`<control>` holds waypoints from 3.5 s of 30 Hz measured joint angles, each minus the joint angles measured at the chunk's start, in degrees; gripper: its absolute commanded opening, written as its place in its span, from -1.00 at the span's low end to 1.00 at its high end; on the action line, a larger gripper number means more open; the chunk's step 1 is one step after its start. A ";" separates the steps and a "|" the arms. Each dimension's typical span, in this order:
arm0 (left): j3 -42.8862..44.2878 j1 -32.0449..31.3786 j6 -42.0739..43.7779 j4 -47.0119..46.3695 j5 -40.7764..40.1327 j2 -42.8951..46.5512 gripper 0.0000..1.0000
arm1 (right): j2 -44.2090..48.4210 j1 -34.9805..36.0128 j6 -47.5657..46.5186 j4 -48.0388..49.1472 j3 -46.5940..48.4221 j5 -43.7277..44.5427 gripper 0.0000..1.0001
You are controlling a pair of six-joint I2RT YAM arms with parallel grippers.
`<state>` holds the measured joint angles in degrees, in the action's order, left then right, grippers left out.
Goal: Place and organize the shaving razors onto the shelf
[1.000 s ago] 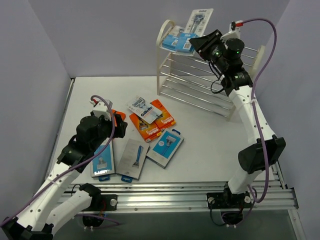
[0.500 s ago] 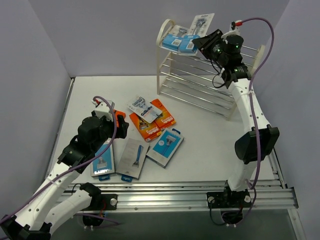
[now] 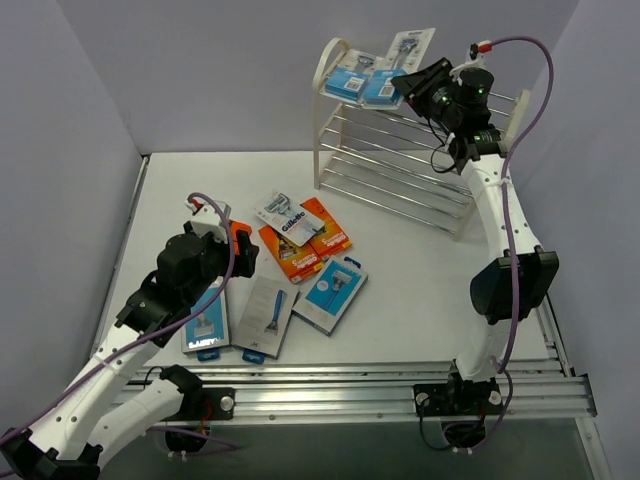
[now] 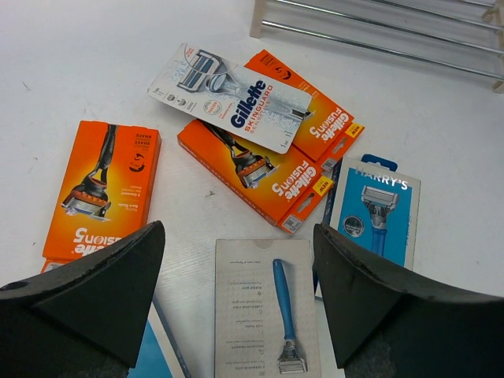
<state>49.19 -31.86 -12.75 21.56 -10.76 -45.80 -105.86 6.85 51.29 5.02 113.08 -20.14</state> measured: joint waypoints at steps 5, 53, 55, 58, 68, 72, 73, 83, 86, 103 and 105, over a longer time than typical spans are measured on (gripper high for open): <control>0.00 -0.07 0.02 0.00 -0.17 0.00 0.70 | -1.03 -0.52 1.27 0.76 0.66 -1.27 -1.00; 0.00 -0.09 0.17 0.04 -1.29 -0.44 0.73 | -6.56 -5.03 2.84 -8.22 13.11 -5.29 0.67; 0.00 -0.09 0.15 0.02 -1.29 -0.44 0.73 | -6.58 -5.05 2.19 -10.38 14.25 -5.29 0.68; 0.00 -0.09 0.15 0.04 -1.31 -0.44 0.74 | -7.08 -5.05 0.85 -13.42 15.93 -5.31 0.70; 0.00 -0.09 0.15 0.04 -1.33 -0.37 0.79 | -10.32 -5.05 -4.11 -24.30 21.53 -3.65 0.72; 0.00 -0.09 0.15 0.04 -1.46 -0.37 0.81 | -10.32 -5.33 -5.60 -26.56 22.88 -2.78 0.72; 0.00 -0.09 0.15 0.04 -1.46 -0.37 0.81 | -10.32 -5.51 -5.99 -27.10 23.08 -2.58 0.72; 0.00 -0.09 0.15 0.04 -1.99 -0.37 0.86 | -10.32 -5.84 -7.72 -29.99 26.16 -1.73 0.73; 0.00 -0.11 0.13 0.04 -2.10 -0.37 0.86 | -10.32 -6.08 -7.93 -30.29 26.34 -1.70 0.73; 0.00 -0.35 0.15 0.04 -2.12 -0.24 0.87 | -10.32 -6.12 -8.07 -29.64 25.33 -2.23 0.71; 0.00 -0.35 0.15 0.04 -2.12 -0.24 0.87 | -10.32 -6.08 -8.07 -29.29 25.33 -2.27 0.71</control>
<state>49.19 -32.21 -12.60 21.61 -12.88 -46.04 -116.18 0.78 43.22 -24.27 138.41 -22.41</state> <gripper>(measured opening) 0.935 0.855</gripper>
